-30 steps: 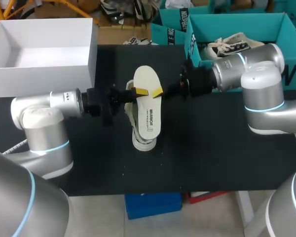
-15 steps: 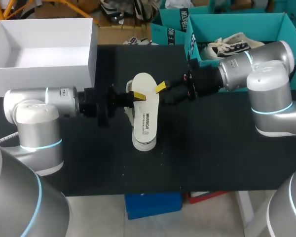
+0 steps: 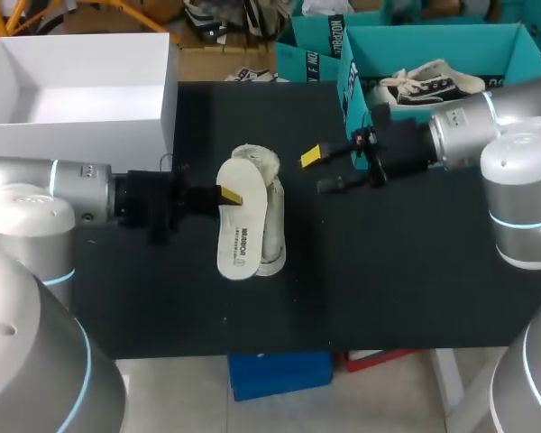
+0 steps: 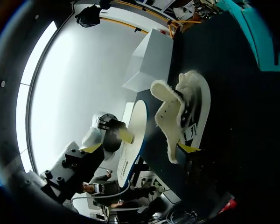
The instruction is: Take the shoe out of the shoebox, open the shoe tongue, remove and reinsert the insole, then place the shoe into the shoebox
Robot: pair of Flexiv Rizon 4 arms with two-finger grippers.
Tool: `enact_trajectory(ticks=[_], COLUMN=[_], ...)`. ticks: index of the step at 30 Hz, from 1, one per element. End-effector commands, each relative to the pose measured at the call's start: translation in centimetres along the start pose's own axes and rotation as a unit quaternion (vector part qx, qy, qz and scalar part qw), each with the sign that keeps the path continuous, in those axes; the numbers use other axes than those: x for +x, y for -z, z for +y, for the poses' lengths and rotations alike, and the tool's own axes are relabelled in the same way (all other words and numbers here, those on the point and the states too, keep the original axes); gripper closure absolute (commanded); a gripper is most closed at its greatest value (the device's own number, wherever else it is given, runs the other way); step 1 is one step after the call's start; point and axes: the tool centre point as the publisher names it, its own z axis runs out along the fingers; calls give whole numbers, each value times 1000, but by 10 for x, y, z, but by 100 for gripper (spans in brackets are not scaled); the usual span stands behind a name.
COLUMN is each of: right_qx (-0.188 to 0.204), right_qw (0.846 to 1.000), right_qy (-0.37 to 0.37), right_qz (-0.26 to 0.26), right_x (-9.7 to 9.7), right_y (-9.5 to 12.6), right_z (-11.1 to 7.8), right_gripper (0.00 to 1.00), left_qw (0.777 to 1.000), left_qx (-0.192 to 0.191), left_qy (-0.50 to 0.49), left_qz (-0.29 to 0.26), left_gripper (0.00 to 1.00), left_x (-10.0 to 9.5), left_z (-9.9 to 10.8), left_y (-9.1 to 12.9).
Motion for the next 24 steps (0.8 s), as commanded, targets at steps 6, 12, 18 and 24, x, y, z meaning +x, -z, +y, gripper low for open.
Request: enact_trajectory(ticks=[6, 12, 18, 24], right_qx=[-78, -109, -135, -166], right_qw=[995, 991, 986, 979], right_qy=[-16, -27, -33, -47], right_qz=[-52, -77, -93, -111], right_x=[14, 20, 27, 31], right_y=[31, 43, 54, 60], right_z=[-28, -41, -51, -58], right_gripper=[0, 0, 0, 0], left_qw=[999, 999, 998, 997], left_qx=[6, 7, 8, 14], left_qy=[8, 11, 21, 24], left_qz=[37, 46, 62, 78], left_gripper=[100, 100, 100, 100], left_x=[0, 3, 10, 12], left_z=[-24, -35, -40, -41], left_y=[20, 26, 33, 36])
